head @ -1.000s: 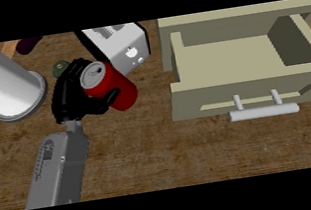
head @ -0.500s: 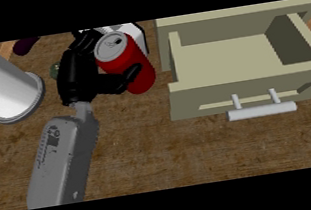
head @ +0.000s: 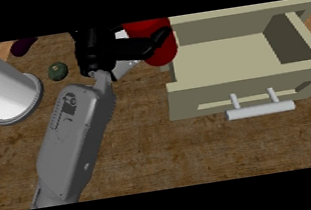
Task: Pick up the can, place it into the drawer and close the drawer
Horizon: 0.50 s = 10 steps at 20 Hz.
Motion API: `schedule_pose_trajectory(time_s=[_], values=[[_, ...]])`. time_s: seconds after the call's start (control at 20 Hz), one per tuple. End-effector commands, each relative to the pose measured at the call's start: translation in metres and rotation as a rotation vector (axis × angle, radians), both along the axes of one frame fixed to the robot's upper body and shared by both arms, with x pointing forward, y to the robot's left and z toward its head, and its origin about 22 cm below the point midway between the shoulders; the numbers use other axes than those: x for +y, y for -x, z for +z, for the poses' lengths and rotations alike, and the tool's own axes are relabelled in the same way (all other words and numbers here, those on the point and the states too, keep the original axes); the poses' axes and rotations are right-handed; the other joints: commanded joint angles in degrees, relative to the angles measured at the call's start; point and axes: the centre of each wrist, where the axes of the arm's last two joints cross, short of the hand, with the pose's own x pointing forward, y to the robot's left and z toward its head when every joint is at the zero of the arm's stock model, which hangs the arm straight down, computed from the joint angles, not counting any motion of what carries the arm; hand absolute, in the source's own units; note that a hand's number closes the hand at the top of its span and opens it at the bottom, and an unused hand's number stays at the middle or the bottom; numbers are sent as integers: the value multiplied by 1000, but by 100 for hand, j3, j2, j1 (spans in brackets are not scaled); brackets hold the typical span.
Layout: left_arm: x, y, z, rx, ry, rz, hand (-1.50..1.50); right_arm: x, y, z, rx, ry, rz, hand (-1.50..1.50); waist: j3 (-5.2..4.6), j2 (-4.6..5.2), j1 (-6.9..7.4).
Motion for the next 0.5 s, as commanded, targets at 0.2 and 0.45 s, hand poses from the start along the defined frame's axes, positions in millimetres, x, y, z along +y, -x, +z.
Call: schedule_pose_trajectory(time_s=[0.2,0.45], values=[[-38,-19,33,-2,-26,0,150,2,-12,0,-7,2,5,-150,-1,7,-9],[-68,-20,48,-1,-45,0,150,7,-21,11,5,2,11,-150,-1,13,-30]])
